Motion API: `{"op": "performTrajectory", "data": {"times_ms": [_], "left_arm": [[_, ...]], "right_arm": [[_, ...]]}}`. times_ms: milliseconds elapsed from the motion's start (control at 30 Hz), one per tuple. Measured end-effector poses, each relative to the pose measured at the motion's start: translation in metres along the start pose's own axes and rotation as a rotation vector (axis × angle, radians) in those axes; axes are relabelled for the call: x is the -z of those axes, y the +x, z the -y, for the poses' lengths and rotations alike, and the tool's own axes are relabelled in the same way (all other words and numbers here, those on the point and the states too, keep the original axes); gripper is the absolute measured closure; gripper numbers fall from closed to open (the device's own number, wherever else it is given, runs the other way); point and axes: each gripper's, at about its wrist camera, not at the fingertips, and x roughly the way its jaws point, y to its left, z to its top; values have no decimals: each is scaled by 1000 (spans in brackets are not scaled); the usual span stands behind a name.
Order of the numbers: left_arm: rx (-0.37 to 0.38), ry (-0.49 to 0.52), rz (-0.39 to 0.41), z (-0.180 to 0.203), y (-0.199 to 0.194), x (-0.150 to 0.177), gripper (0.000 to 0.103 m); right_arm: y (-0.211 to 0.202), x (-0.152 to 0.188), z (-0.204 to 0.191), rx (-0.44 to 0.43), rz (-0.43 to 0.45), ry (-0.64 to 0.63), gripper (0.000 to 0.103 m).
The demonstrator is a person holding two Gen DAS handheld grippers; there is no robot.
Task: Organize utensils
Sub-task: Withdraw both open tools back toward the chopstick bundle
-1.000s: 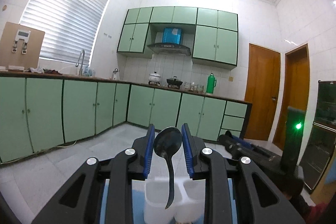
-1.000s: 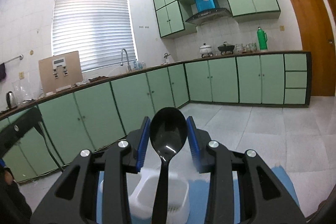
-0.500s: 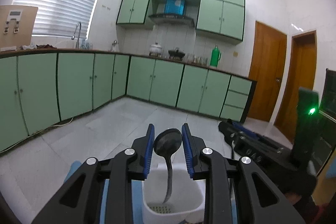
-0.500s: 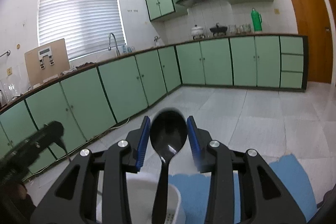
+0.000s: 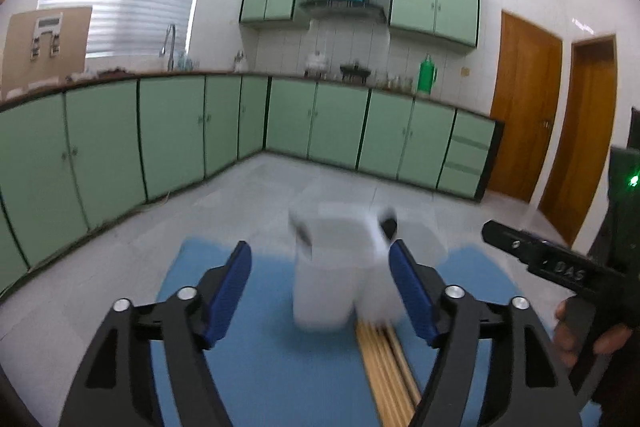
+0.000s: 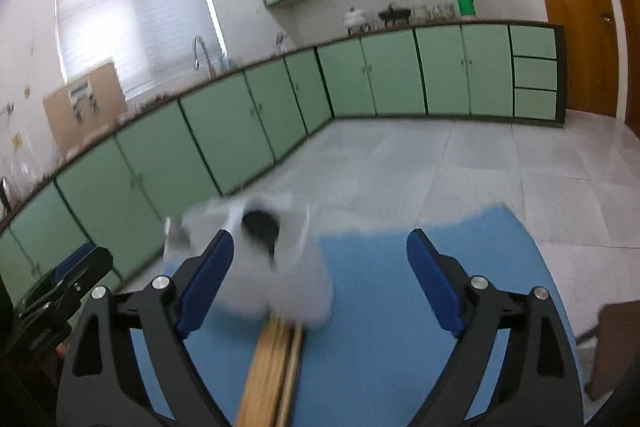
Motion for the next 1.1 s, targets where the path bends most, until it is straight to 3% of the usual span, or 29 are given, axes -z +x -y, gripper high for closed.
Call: {"op": "performTrajectory", "data": {"times_ms": [300, 400, 600, 1100], "left_arm": [[-35, 20, -261, 12, -28, 97, 30], [-48, 29, -334, 15, -30, 119, 30], [-77, 36, -381, 15, -34, 138, 30], [-62, 52, -424, 22, -31, 143, 24]], "right_arm": [[-47, 105, -8, 71, -205, -29, 18], [-52, 131, -9, 75, -268, -36, 26], [-52, 165, -23, 55, -356, -62, 41], [-53, 179, -46, 48, -390, -204, 42]]}}
